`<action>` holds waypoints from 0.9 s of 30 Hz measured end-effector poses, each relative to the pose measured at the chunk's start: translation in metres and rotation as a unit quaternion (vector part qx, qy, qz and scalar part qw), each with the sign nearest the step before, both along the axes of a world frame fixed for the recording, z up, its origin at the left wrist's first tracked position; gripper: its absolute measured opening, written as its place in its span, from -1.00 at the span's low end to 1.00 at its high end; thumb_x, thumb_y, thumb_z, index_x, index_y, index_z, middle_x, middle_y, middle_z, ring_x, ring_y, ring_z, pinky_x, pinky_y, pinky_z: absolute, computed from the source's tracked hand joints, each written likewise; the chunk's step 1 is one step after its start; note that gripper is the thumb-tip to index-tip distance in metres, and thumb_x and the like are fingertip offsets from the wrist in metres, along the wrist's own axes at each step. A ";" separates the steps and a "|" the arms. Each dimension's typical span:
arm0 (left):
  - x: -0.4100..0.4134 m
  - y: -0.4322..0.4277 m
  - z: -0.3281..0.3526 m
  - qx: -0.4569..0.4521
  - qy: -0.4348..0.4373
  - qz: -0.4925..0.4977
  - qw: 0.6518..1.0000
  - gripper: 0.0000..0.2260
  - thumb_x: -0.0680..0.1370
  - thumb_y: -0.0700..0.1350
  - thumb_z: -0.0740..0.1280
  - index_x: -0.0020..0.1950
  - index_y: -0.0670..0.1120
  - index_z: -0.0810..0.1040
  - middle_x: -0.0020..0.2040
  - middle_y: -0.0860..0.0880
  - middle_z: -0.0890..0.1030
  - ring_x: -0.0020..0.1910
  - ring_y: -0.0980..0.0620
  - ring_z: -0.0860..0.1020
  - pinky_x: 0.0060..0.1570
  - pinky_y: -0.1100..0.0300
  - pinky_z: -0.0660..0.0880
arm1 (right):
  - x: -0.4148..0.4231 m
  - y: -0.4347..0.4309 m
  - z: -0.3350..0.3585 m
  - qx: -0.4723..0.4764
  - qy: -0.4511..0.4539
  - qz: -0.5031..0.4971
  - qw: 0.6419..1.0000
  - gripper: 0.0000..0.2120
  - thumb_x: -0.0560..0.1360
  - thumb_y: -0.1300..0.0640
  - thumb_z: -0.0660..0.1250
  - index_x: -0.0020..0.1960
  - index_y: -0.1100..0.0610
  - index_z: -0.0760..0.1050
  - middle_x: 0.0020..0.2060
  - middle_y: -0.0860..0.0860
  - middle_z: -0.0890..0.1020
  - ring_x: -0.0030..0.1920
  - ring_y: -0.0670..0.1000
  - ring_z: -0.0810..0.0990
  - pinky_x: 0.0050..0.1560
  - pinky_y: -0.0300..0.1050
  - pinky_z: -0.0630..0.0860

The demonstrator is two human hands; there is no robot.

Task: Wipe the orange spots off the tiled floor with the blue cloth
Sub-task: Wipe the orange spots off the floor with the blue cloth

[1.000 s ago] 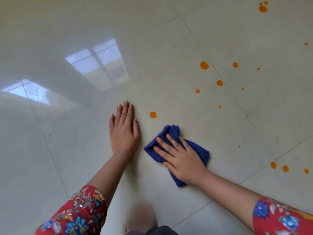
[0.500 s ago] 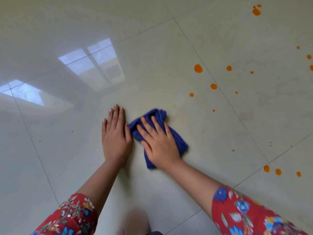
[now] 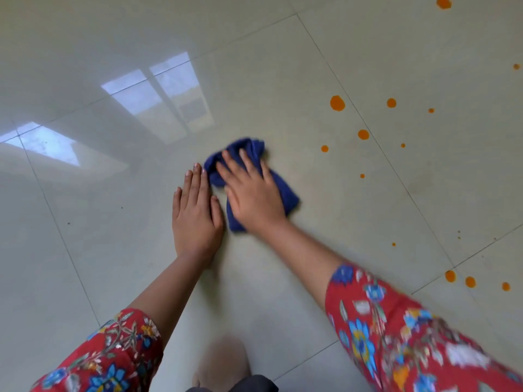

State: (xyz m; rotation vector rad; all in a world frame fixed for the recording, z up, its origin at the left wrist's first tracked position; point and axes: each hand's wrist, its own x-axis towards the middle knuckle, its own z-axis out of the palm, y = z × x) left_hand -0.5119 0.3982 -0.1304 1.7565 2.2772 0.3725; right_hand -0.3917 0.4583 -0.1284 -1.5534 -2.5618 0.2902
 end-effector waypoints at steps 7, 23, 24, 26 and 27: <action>0.000 -0.001 0.000 -0.015 0.006 -0.009 1.000 -0.51 0.64 -0.08 0.01 0.59 -0.05 0.09 0.59 0.04 0.07 0.56 0.11 0.00 0.53 0.11 -0.07 | 0.047 0.035 -0.006 0.014 -0.013 -0.225 0.974 -0.50 0.59 -0.03 0.03 0.51 0.01 0.26 0.52 -0.02 0.26 0.51 0.10 0.21 0.41 0.14 0.21; 0.000 -0.001 0.002 -0.022 0.010 -0.013 1.000 -0.50 0.62 -0.03 -0.03 0.59 -0.05 0.09 0.59 0.05 0.06 0.56 0.13 -0.01 0.53 0.13 -0.08 | 0.022 0.063 0.000 0.003 -0.023 -0.066 0.998 -0.50 0.59 0.00 0.01 0.51 0.01 0.26 0.52 -0.01 0.25 0.51 0.11 0.21 0.40 0.14 0.25; 0.000 -0.001 0.001 -0.020 0.010 -0.013 1.000 -0.50 0.62 -0.03 -0.03 0.58 -0.06 0.11 0.59 0.04 0.08 0.56 0.12 0.01 0.53 0.13 -0.07 | 0.029 0.038 -0.002 0.021 -0.026 0.030 0.999 -0.50 0.57 0.00 0.03 0.50 0.01 0.29 0.51 -0.01 0.28 0.50 0.10 0.25 0.38 0.12 0.26; -0.001 -0.001 0.001 -0.019 0.007 -0.013 1.000 -0.50 0.63 -0.03 -0.02 0.58 -0.06 0.12 0.58 0.03 0.09 0.56 0.12 0.02 0.52 0.14 -0.07 | 0.056 0.005 -0.002 0.003 -0.020 0.165 0.986 -0.51 0.57 -0.02 0.07 0.49 -0.03 0.29 0.51 -0.05 0.28 0.51 0.06 0.23 0.40 0.08 0.16; -0.001 -0.001 0.001 -0.019 0.006 -0.013 1.000 -0.50 0.63 -0.03 -0.02 0.58 -0.06 0.11 0.58 0.04 0.09 0.56 0.12 0.01 0.52 0.14 -0.08 | 0.070 0.009 -0.002 -0.006 -0.011 0.170 0.985 -0.51 0.57 -0.02 0.08 0.49 -0.05 0.29 0.51 -0.06 0.28 0.51 0.04 0.22 0.40 0.07 0.14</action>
